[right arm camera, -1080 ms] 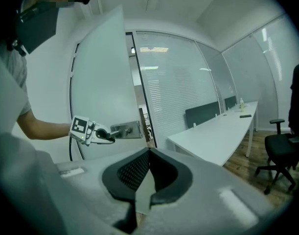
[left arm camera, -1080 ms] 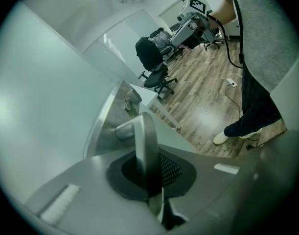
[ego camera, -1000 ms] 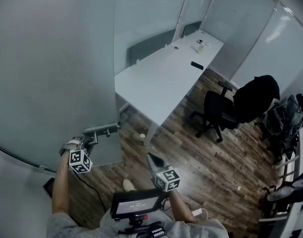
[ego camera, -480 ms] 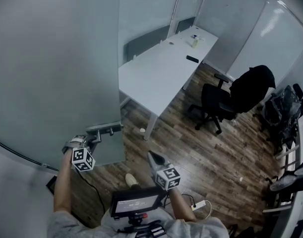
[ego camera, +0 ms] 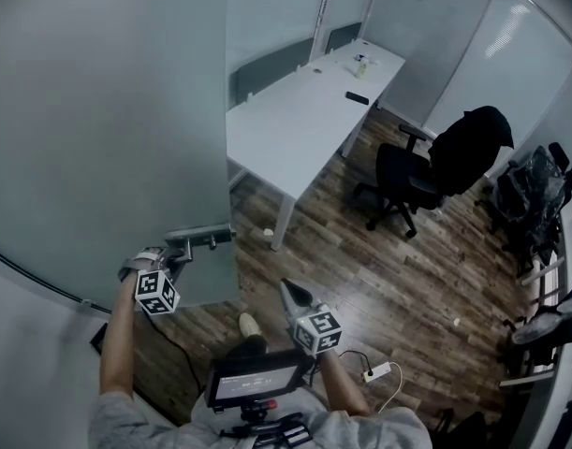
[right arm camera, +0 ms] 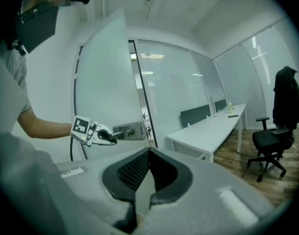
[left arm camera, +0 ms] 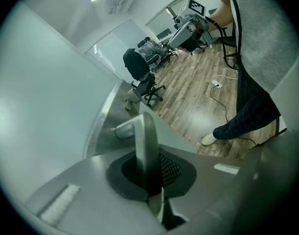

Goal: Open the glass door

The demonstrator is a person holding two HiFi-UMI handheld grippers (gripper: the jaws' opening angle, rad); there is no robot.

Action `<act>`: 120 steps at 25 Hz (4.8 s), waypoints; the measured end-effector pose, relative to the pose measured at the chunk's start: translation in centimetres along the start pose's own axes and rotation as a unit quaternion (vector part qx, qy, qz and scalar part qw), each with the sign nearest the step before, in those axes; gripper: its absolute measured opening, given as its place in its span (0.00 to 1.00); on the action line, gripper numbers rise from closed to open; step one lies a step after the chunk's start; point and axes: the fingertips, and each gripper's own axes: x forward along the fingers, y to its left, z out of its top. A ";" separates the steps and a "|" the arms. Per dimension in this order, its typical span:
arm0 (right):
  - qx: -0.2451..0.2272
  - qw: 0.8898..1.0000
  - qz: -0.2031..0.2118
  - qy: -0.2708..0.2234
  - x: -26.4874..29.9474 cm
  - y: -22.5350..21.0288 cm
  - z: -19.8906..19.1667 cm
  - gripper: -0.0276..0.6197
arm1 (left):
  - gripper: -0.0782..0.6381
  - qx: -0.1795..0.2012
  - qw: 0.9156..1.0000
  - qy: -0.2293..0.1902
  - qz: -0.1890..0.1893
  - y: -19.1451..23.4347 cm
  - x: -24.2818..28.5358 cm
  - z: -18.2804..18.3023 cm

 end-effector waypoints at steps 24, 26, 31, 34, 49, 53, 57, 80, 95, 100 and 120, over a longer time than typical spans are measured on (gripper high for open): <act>0.010 1.000 -0.021 -0.011 -9.0 2.2 -2.2 0.05 | 0.12 0.034 0.999 -0.019 -0.028 -7.7 -5.3 1.9; 0.011 1.000 -0.023 -0.013 -9.4 2.6 -2.2 0.05 | 0.12 0.037 0.999 -0.021 -0.029 -8.1 -5.8 2.1; 0.012 0.999 -0.029 -0.017 -10.4 4.3 -2.2 0.05 | 0.12 0.049 0.998 -0.027 -0.029 -9.4 -7.2 2.4; 0.014 0.999 -0.036 -0.017 -11.3 5.3 -2.6 0.05 | 0.12 0.056 0.997 -0.036 -0.031 -10.5 -7.8 2.7; 0.026 0.994 -0.101 -0.026 -17.1 9.1 -4.4 0.05 | 0.12 0.085 0.994 -0.065 -0.036 -14.6 -11.4 3.7; 0.023 0.994 -0.107 -0.031 -17.8 10.8 -4.9 0.05 | 0.12 0.092 0.992 -0.071 -0.038 -15.7 -12.2 3.6; 0.027 0.992 -0.115 -0.036 -19.2 12.1 -5.1 0.05 | 0.12 0.099 0.991 -0.076 -0.043 -16.9 -13.4 3.8; 0.042 0.985 -0.158 -0.054 -22.6 17.7 -7.3 0.05 | 0.11 0.137 0.982 -0.109 -0.066 -21.8 -18.3 3.6; 0.049 0.982 -0.175 -0.049 -23.9 17.9 -8.1 0.05 | 0.12 0.154 0.977 -0.124 -0.074 -24.5 -21.0 3.7; 0.051 0.982 -0.176 -0.046 -23.6 18.1 -8.1 0.05 | 0.12 0.155 0.977 -0.124 -0.078 -25.2 -21.6 3.7; 0.052 0.982 -0.176 -0.037 -22.4 18.2 -8.4 0.05 | 0.23 0.143 0.978 -0.113 -0.096 -25.3 -21.9 3.7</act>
